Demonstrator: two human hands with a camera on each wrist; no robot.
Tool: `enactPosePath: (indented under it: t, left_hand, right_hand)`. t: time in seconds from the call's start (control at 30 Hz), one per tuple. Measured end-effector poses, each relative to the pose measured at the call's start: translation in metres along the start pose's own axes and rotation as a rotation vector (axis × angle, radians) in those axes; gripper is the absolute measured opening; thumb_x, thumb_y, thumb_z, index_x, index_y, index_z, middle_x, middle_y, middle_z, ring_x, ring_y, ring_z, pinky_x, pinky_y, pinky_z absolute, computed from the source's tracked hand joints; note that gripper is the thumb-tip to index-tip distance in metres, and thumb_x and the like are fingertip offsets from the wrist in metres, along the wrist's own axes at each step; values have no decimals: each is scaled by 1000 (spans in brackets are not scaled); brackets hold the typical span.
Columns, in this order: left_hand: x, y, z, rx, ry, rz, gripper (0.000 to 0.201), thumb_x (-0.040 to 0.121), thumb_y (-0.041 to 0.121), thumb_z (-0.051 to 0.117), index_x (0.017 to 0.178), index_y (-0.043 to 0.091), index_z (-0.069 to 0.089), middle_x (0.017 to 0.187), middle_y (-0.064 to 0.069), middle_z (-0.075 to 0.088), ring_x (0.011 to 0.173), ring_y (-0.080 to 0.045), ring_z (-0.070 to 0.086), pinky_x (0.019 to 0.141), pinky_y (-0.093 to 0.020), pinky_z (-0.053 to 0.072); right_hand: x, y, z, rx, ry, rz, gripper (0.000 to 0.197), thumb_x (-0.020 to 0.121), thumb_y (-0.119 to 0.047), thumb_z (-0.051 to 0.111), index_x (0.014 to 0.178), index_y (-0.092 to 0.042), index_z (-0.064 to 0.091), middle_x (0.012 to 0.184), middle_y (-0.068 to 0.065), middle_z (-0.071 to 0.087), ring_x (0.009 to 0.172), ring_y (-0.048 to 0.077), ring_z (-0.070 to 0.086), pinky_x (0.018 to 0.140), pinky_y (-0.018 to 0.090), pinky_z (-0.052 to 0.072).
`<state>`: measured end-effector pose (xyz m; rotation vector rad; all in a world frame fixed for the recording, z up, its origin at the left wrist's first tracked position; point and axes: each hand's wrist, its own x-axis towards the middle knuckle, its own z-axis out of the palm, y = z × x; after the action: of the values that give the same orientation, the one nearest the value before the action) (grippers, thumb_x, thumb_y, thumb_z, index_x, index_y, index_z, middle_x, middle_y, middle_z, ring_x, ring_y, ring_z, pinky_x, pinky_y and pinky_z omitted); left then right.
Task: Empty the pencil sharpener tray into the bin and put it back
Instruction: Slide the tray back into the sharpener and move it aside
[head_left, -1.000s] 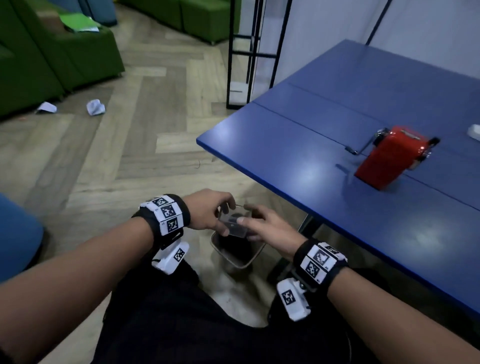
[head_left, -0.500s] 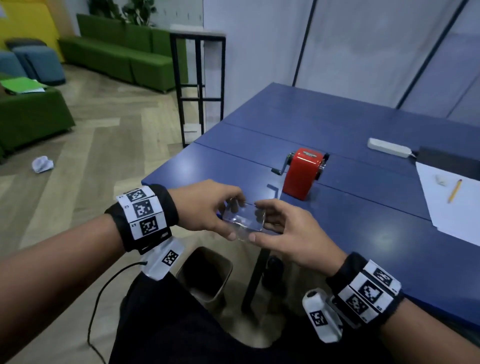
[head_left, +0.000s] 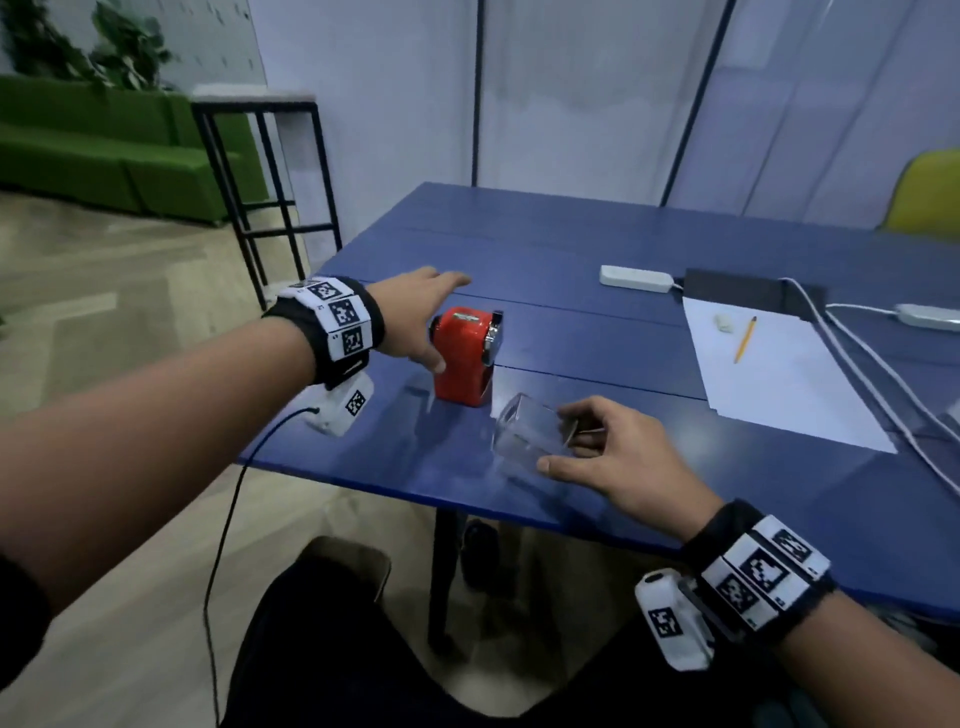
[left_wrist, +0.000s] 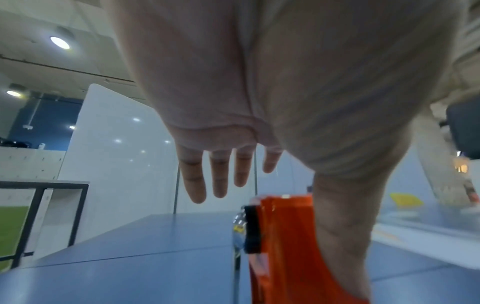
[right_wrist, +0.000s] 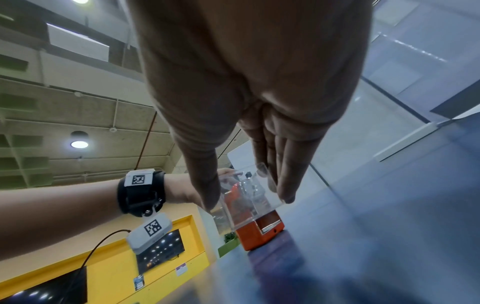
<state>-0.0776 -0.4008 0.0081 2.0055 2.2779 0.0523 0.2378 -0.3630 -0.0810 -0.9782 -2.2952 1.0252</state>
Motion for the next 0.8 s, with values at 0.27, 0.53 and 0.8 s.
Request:
enactPosePath:
  t: [0.27,0.53,0.8]
  left_hand:
    - [62,3,9,75,-226,-5,137,49,46,100,159,28,20,149,-7,54,133,-33,54,110,-47,45]
    - [63,3,8,50,-253,49,79,48,46,100,110,28,56,97,6,70,86,-18,65,76,-33,49]
    - [47,46,18,68,-296,282,87,48,47,99,120,33,52,105,9,68,94,-19,65,83,-38,54]
  right_hand:
    - [7,21,-5,-90,51,75,61,63,-52,96,110,-26,67,99,-10,74,89,2,72,81,21,57]
    - [21,27,-9,-108,70,96,64,67,-50,95,115,-23,64,112,-9,69,101,10,71,90,33,59]
    - [28,29,6,-198,83,126,66,64,-53,92,115,-23,63,102,-7,71,95,13,69,86,34,58]
